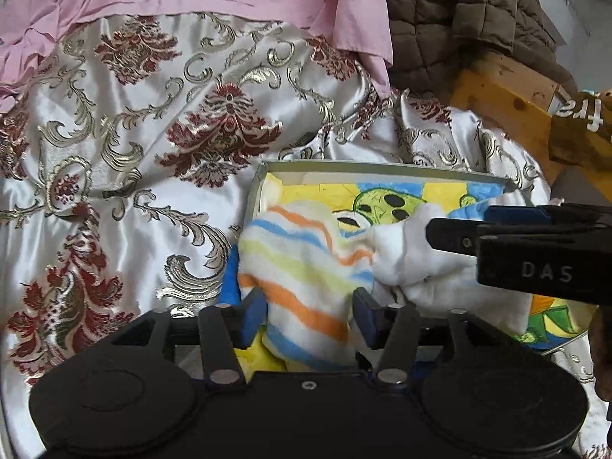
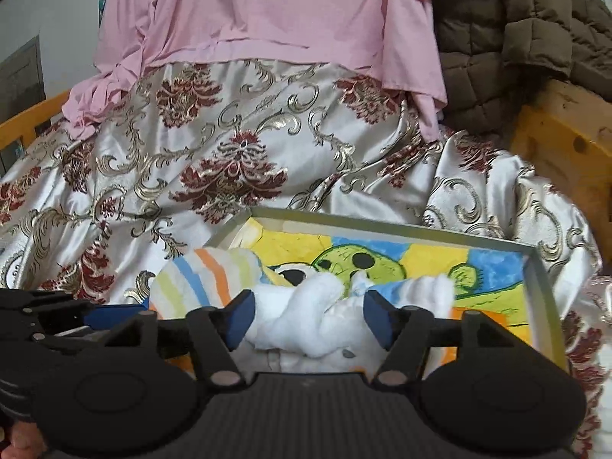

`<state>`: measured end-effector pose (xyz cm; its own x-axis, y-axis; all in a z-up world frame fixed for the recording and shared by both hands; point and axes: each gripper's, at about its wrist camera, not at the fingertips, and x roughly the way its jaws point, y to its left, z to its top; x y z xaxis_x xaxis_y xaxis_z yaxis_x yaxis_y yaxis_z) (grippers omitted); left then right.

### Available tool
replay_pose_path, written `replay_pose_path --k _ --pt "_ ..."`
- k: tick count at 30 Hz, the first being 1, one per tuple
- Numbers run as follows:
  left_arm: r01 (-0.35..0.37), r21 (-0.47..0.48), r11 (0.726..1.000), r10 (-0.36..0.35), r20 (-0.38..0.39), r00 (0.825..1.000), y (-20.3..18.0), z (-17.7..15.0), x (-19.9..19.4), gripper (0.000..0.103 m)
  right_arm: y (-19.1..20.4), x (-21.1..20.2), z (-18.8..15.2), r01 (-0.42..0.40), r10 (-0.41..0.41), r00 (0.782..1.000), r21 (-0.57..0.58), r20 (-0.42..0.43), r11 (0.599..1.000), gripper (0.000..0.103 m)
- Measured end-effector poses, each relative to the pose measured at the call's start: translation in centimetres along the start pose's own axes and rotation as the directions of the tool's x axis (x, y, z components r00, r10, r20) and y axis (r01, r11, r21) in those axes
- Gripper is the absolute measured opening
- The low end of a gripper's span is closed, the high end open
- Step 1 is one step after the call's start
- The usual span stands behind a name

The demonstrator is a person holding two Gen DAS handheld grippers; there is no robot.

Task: Organize soft objects
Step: 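Withdraw both open tools from the tray back toward the pile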

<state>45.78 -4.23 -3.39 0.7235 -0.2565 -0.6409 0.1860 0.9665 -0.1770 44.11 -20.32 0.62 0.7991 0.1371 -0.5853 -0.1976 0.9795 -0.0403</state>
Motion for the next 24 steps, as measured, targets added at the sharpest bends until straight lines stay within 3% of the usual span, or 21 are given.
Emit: replay_pose_path --k 6,12,24 --pt "-0.020 -0.050 0.999 0.023 0.052 0.998 -0.2 -0.4 -3.3 0.069 -0.5 -3.8 -0.1 0.015 -0.016 0.999 0.010 0.040 1.000 0.086" --pt "-0.030 -0.129 0.991 0.048 0.141 0.989 -0.6 -1.4 -8.1 0.078 -1.0 -8.6 -0.1 0.033 -0.034 0.995 0.012 0.091 0.999 0.092" --pt "-0.045 -0.106 0.993 0.074 0.293 0.953 -2.6 -3.7 -19.0 0.094 1.2 -19.0 -1.7 0.026 -0.019 0.982 -0.031 0.187 0.999 0.100"
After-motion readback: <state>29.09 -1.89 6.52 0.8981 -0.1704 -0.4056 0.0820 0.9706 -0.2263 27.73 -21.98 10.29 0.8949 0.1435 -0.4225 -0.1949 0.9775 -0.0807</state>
